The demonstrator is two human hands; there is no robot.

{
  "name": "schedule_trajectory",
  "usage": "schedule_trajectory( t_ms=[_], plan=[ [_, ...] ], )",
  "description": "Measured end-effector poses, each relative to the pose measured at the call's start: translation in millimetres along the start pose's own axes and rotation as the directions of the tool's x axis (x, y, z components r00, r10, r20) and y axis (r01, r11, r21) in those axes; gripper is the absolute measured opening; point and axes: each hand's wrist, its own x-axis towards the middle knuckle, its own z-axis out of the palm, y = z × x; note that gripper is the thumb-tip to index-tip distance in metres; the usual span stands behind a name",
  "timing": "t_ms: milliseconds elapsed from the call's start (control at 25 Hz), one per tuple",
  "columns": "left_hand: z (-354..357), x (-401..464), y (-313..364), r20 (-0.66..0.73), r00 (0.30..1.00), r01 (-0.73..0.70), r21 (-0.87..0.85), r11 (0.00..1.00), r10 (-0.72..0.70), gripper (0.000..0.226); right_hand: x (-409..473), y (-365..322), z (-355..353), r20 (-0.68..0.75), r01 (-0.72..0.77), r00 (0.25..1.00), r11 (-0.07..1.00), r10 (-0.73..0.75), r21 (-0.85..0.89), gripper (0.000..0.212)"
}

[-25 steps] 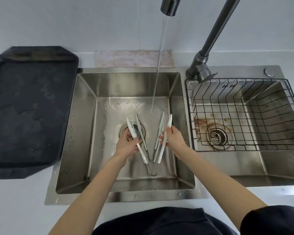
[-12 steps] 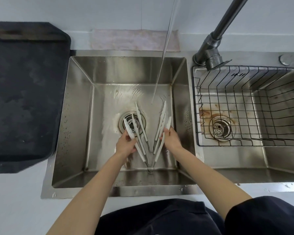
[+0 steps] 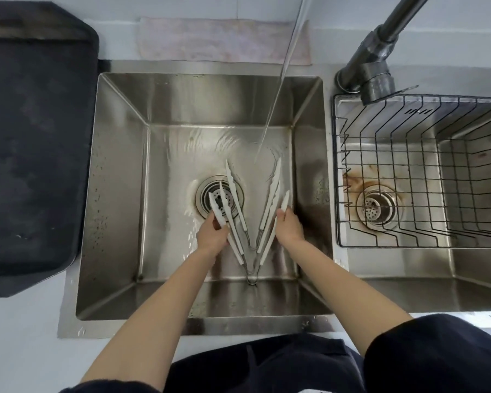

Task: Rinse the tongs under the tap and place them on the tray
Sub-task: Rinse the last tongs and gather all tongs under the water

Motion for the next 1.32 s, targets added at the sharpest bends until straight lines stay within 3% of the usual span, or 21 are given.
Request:
schedule_trajectory(
  t_ms=[320,480,640,800,1000,1200,1240,1320],
  plan=[
    [7,15,11,-0.029,0.997,-0.072,0.133,0.988,0.077,0.039,11,-7,-1,-0.029,0.021,0.999,0.998,-0.023,-0.067,0.053],
    [15,21,19,-0.025,0.993,-0.102,0.351,0.931,0.118,0.064,14,-12,-1,-0.054,0.01,0.998,0.991,-0.017,-0.134,0.066],
    [28,23,25,-0.035,0.995,-0.065,0.503,0.862,0.095,0.085,15,-17,5,-0.067,0.02,0.996,0.916,-0.051,-0.402,0.074],
    [37,24,28,-0.063,0.993,-0.051,0.558,0.828,0.104,0.07,21,-21,10,-0.057,0.019,0.997,0.9,-0.049,-0.436,0.071],
    [34,26,25,-0.058,0.99,-0.082,0.496,0.865,0.127,0.068,19,-28,8,-0.045,0.018,0.998,0.95,-0.034,-0.312,0.078],
    [20,24,37,-0.02,0.996,-0.08,0.176,0.981,0.085,0.062,4,-48,-1,-0.008,0.06,0.998,0.991,-0.062,-0.119,0.076],
    [16,22,40,-0.01,0.995,-0.101,0.101,0.99,0.103,0.052,0,-54,-5,-0.002,0.08,0.997,0.994,-0.08,-0.073,0.075],
    [11,11,52,0.008,0.99,-0.142,-0.088,0.986,0.143,0.01,-10,-65,-13,0.017,0.12,0.992,0.99,-0.122,0.068,0.071]
  ],
)
